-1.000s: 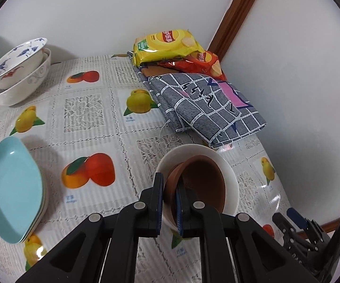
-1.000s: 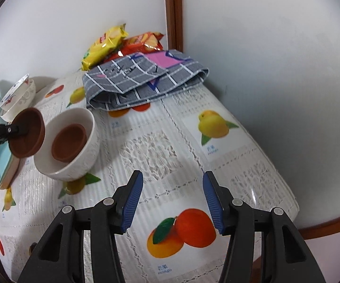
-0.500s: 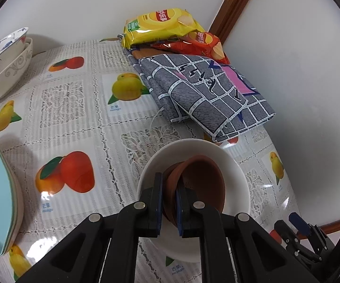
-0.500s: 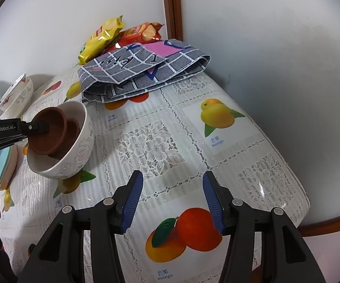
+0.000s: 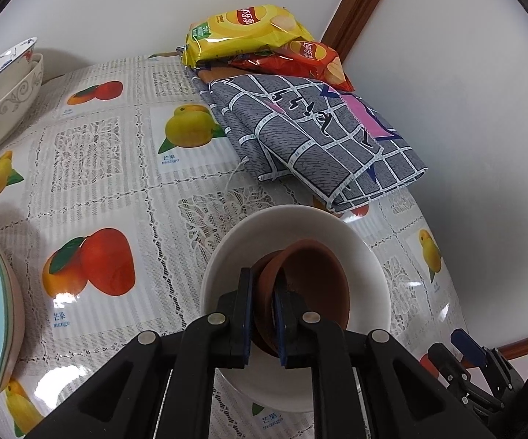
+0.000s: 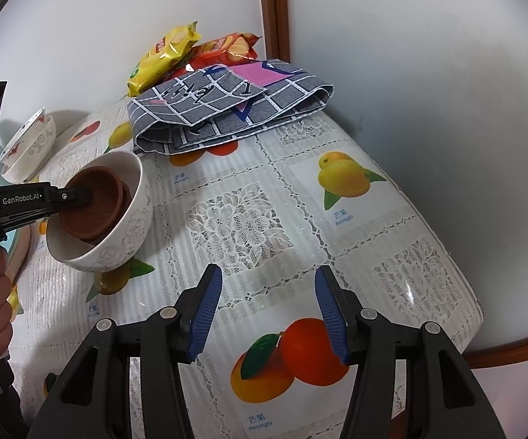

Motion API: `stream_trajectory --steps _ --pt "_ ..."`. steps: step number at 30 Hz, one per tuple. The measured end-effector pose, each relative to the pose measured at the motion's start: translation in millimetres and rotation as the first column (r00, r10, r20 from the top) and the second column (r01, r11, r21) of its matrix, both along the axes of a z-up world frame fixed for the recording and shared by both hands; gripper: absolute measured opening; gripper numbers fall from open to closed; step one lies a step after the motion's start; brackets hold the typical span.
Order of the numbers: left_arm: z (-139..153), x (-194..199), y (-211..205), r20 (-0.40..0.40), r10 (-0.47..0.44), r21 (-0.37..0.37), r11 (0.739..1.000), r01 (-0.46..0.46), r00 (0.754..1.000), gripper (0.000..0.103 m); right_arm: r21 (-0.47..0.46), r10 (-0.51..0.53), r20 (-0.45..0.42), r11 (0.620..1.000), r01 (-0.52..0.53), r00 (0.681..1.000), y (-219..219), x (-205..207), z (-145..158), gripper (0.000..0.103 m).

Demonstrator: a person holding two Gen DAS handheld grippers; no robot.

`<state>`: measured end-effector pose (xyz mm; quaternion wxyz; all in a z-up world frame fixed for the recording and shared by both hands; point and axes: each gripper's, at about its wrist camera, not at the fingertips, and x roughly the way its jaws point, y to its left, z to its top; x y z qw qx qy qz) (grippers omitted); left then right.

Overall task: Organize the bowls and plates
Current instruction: 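Withdraw the right gripper while the left gripper carries its brown bowl toward the white bowl, then lower the brown bowl into the white bowl and open the left gripper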

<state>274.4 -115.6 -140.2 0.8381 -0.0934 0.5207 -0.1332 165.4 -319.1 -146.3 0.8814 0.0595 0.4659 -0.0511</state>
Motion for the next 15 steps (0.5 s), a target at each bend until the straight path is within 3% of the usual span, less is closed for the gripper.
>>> stream_trajectory --steps 4,15 --pt "0 0 0 -0.001 -0.014 0.002 1.0 0.014 1.0 0.012 -0.001 0.004 -0.001 1.0 -0.004 1.0 2 -1 1 0.053" --pt "3 -7 -5 -0.01 -0.09 0.026 0.996 0.09 0.996 0.028 -0.016 0.055 0.0 0.998 -0.055 0.999 17 -2 5 0.056"
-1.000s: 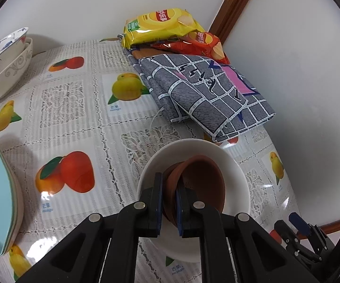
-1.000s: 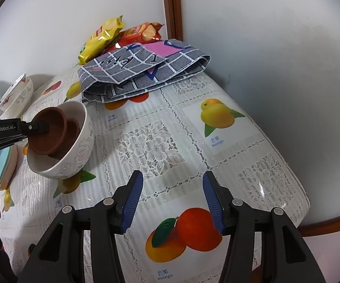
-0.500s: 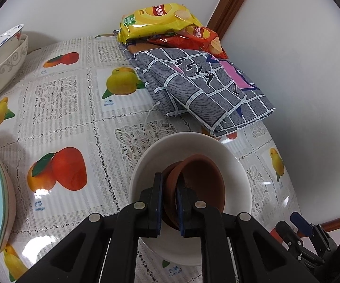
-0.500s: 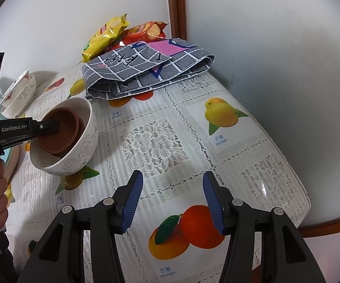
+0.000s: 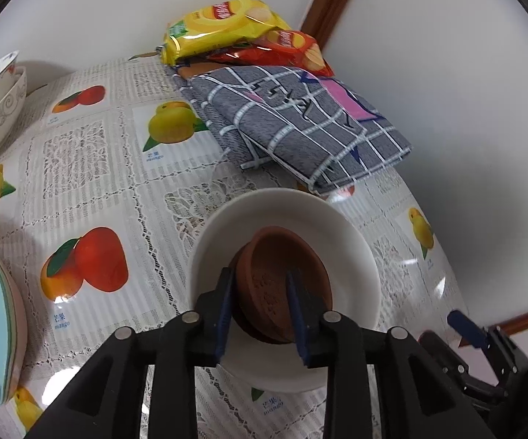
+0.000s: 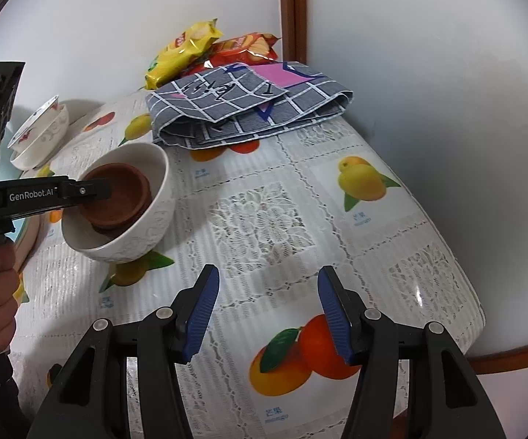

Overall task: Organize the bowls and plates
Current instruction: 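Lower the brown bowl into the white bowl and open the left gripper, then grasp the white bowl rim with the right gripper while the left gripper grasps it too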

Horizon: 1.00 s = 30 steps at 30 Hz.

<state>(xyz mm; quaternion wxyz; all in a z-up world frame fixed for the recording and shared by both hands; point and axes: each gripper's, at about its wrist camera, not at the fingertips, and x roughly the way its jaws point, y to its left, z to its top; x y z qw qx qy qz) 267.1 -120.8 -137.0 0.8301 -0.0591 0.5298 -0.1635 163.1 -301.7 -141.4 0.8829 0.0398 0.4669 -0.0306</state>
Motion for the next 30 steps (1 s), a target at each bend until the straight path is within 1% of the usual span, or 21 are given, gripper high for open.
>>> stream_trajectory --steps 3,9,10,11,12,16,22,27,30 --pt "1 -2 -2 -0.005 -0.002 0.01 1.0 0.002 1.0 0.028 -0.001 0.005 0.001 1.0 -0.005 1.0 3 0 2 0.056" --pt "6 -7 -3 -0.001 -0.02 0.013 1.0 0.021 1.0 0.036 -0.003 0.018 0.012 1.0 -0.018 1.0 8 -1 8 0.056" --pt "9 -9 -3 0.005 -0.019 0.017 1.0 0.019 1.0 0.041 -0.006 0.018 0.01 1.0 -0.018 1.0 9 -1 9 0.056" --pt "12 -11 -2 0.015 -0.016 0.022 1.0 0.016 1.0 0.048 -0.007 0.017 0.011 1.0 -0.017 1.0 9 -1 10 0.056" --pt "14 -12 -2 0.023 -0.016 0.025 1.0 0.015 1.0 0.049 -0.005 0.018 0.017 1.0 -0.018 1.0 10 -1 11 0.056" --pt "26 -17 6 0.048 -0.002 0.013 1.0 0.002 0.999 0.049 0.013 0.024 0.028 1.0 -0.024 0.999 11 -1 17 0.056" --pt "42 -23 25 0.082 0.042 0.013 0.999 -0.043 0.996 0.049 0.008 0.047 0.068 0.999 -0.048 0.997 19 5 32 0.056" --pt "39 -19 40 0.057 0.085 0.053 0.995 -0.088 0.995 0.049 0.041 0.08 0.102 0.996 -0.085 0.992 29 20 43 0.056" --pt "32 -16 46 0.023 0.096 0.058 0.994 -0.097 0.995 0.049 0.064 0.096 0.086 0.993 -0.101 0.992 37 34 41 0.056"
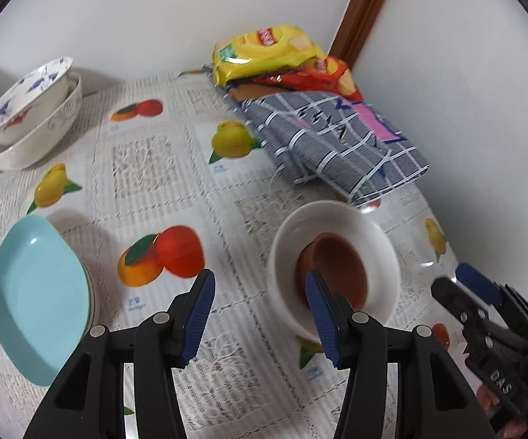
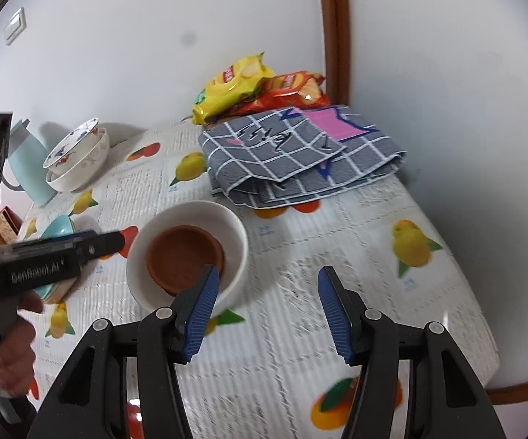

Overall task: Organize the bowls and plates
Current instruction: 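Grasp the white bowl rim with the right gripper while the left gripper grasps it too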

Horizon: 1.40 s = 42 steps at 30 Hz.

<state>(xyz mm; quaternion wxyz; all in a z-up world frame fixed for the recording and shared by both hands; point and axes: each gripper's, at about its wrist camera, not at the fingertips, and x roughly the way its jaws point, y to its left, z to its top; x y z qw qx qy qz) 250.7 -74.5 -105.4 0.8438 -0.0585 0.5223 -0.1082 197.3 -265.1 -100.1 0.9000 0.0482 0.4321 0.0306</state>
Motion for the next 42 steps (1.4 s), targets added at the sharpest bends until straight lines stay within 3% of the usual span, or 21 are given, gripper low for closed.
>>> stream_trajectory --steps 7,10,13,20,29,33,37,42 --pt "-12 10 1 -0.033 -0.011 0.018 1.0 0.012 0.999 0.049 0.001 -0.006 -0.072 1.0 0.006 0.997 13 27 -20 0.056" --pt "-18 16 -3 -0.047 -0.002 0.058 0.998 0.004 0.999 0.049 -0.015 -0.02 -0.095 1.0 0.018 0.995 15 35 -27 0.056" --pt "-25 21 -5 -0.062 -0.002 0.075 0.997 0.007 0.998 0.049 -0.048 -0.018 -0.145 0.999 0.011 0.989 17 45 -35 0.049" --pt "-35 30 -8 -0.079 0.012 0.083 0.997 -0.005 0.997 0.049 -0.094 -0.035 -0.202 0.995 0.016 0.979 17 57 -49 0.049" --pt "-44 34 -19 -0.076 -0.022 0.154 0.987 0.034 0.997 0.052 -0.115 -0.045 -0.265 0.993 0.015 0.963 18 72 -62 0.053" --pt "-50 37 -21 -0.092 -0.029 0.163 0.986 0.044 0.995 0.051 -0.089 -0.034 -0.273 0.996 0.01 0.961 15 75 -68 0.054" --pt "-56 43 -17 -0.145 -0.03 0.11 0.993 0.046 0.989 0.051 -0.036 -0.048 -0.261 0.999 0.04 0.964 5 76 -71 0.059" --pt "-58 44 -19 -0.143 -0.04 0.098 0.994 0.054 0.989 0.048 0.019 -0.052 -0.235 0.998 0.058 0.971 0 73 -74 0.058"
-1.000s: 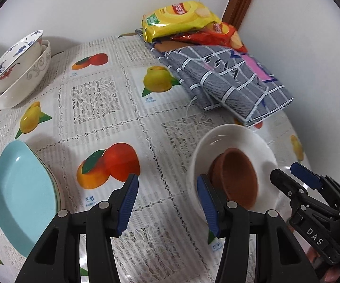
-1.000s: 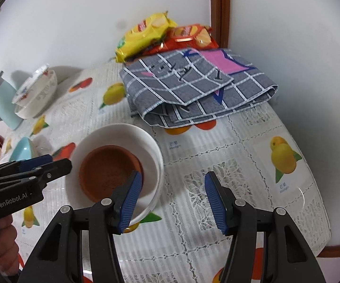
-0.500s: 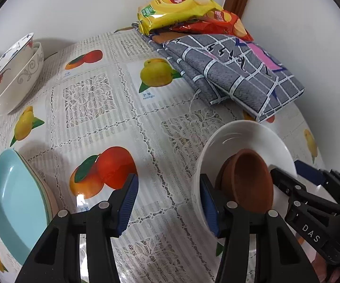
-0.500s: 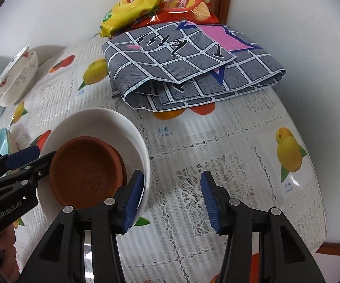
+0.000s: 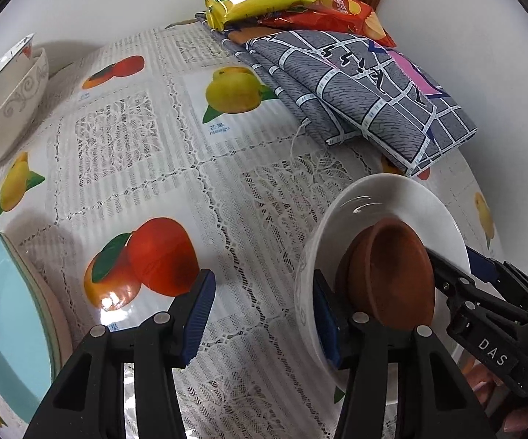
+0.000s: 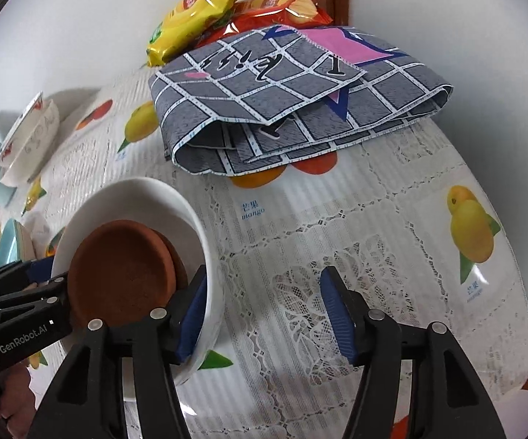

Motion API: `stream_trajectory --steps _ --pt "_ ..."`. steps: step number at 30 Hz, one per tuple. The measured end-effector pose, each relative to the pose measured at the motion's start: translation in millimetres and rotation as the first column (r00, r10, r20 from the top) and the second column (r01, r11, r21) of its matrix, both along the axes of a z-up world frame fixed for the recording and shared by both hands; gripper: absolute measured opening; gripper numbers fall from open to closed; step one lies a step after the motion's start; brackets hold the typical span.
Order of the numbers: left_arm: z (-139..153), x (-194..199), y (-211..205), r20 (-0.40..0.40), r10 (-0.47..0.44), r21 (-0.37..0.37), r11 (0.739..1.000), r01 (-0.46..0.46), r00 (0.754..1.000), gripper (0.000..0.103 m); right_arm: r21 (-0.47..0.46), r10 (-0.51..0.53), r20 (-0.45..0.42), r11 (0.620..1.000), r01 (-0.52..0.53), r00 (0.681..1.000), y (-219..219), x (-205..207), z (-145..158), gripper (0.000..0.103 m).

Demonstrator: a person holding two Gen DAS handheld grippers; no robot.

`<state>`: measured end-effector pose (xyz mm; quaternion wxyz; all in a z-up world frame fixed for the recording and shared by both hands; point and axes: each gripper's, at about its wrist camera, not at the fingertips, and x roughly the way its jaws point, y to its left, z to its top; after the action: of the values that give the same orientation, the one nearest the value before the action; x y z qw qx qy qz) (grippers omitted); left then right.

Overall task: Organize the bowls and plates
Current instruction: 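Grasp the white bowl rim with the right gripper while the left gripper grasps it too, then lift the white bowl with both grippers and carry it over the light blue plate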

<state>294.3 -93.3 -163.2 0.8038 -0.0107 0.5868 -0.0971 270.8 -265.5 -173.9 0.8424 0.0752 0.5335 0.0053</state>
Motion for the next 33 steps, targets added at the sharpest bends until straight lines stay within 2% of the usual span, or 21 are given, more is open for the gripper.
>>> stream_trajectory --steps 3,6,8,10,11,14,18,27,33 --pt "0 0 1 0.0 0.011 -0.03 0.999 -0.011 1.0 0.04 0.039 0.006 0.003 0.999 -0.006 1.0 0 1 -1 0.05" --pt "2 -3 -6 0.027 0.002 -0.035 0.999 -0.001 1.0 0.027 0.084 0.011 -0.004 0.996 -0.011 1.0 0 2 -1 0.041" --pt "3 -6 -13 0.045 -0.011 -0.026 1.0 0.012 0.999 0.014 0.078 0.017 0.0 0.997 -0.017 1.0 4 2 1 0.033" --pt "5 -8 -20 0.064 -0.025 -0.007 1.0 0.025 0.998 0.009 0.097 0.022 0.009 0.995 -0.023 1.0 10 2 2 0.014" --pt "6 -8 -22 0.076 -0.022 0.003 1.0 0.022 0.997 0.009 0.094 0.027 0.014 0.995 -0.028 1.0 14 1 3 0.01" --pt "5 -6 -17 0.081 0.005 -0.035 0.999 -0.002 0.997 0.009 0.021 0.027 0.045 0.999 -0.028 0.999 25 0 5 0.009" --pt "5 -8 -11 0.082 0.018 -0.065 0.998 -0.012 0.996 0.008 0.027 0.008 0.051 1.0 -0.009 0.999 24 -3 7 0.009" --pt "9 -18 -7 0.087 0.022 -0.069 0.998 -0.016 0.996 0.008 0.056 -0.02 0.051 0.998 0.017 0.998 25 -12 10 0.009" --pt "15 -26 4 0.091 0.034 -0.067 0.997 -0.028 0.995 0.008 0.059 -0.003 0.065 0.998 -0.001 0.998 34 -18 16 0.009"
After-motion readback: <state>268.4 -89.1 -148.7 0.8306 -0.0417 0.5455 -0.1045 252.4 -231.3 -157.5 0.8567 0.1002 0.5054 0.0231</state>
